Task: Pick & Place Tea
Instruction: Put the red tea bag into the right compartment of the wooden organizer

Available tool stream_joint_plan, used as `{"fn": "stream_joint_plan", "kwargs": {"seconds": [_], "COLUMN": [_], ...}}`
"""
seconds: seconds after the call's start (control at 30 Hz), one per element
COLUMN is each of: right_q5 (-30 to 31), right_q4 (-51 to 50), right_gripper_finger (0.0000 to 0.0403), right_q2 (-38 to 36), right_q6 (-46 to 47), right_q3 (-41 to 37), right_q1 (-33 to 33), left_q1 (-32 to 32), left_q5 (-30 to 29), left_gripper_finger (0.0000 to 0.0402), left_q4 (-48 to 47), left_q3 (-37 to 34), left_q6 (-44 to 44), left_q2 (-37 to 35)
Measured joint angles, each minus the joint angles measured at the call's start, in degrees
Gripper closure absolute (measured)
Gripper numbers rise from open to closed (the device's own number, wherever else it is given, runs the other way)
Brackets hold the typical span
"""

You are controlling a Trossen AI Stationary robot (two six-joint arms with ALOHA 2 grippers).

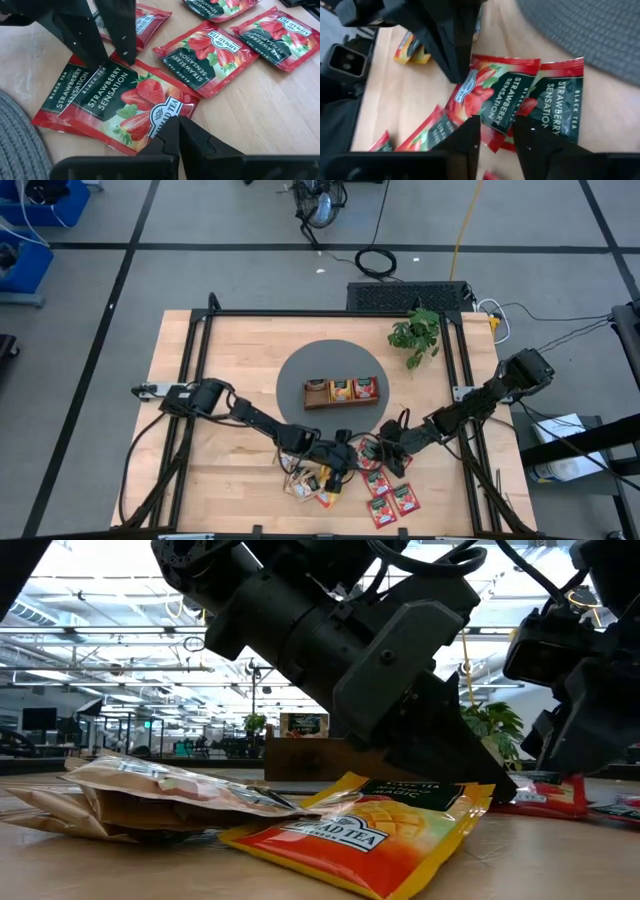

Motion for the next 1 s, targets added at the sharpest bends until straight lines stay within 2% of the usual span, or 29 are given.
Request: {"fn": "stream_joint_plan", "kwargs": {"seconds": [0.23, 0.47, 0.67, 0.8, 1.0], "right_q5": [0.65, -0.33, -1.82, -1.8, 0.08], "right_q4": [0.29, 1.98, 2.01, -7.04, -31.34], "right_gripper_finger": [0.0395, 0.0402, 0.0402, 0.0403, 0.0403], "right_q2": [0.0, -0.35, -3.93, -8.17, -14.19], "right_q6": [-2.83, -6.46, -9.05, -12.28, -18.45], "right_q3": [0.0, 0.0, 0.35, 3.65, 13.75], "right_q1": [-0.02, -0.58, -1.81, -1.88, -3.87], "left_q1": [0.05, 0.01, -1.12, -3.31, -6.63], "left_q5": [-0.07, -0.59, -2.58, -7.23, -10.87], "left_gripper_finger": [0.0391, 0.0385, 0.0385, 0.0385, 0.0385], "left_q4": [-0.11, 0.04, -5.14, -10.66, -19.47], "left_q3": [0.0, -0.04, -0.15, -0.2, -0.17], "left_q6": [-0.02, 0.49, 2.82, 4.35, 4.02], "left_q2": [0.03, 0.02, -2.72, -6.02, -9.06]}}
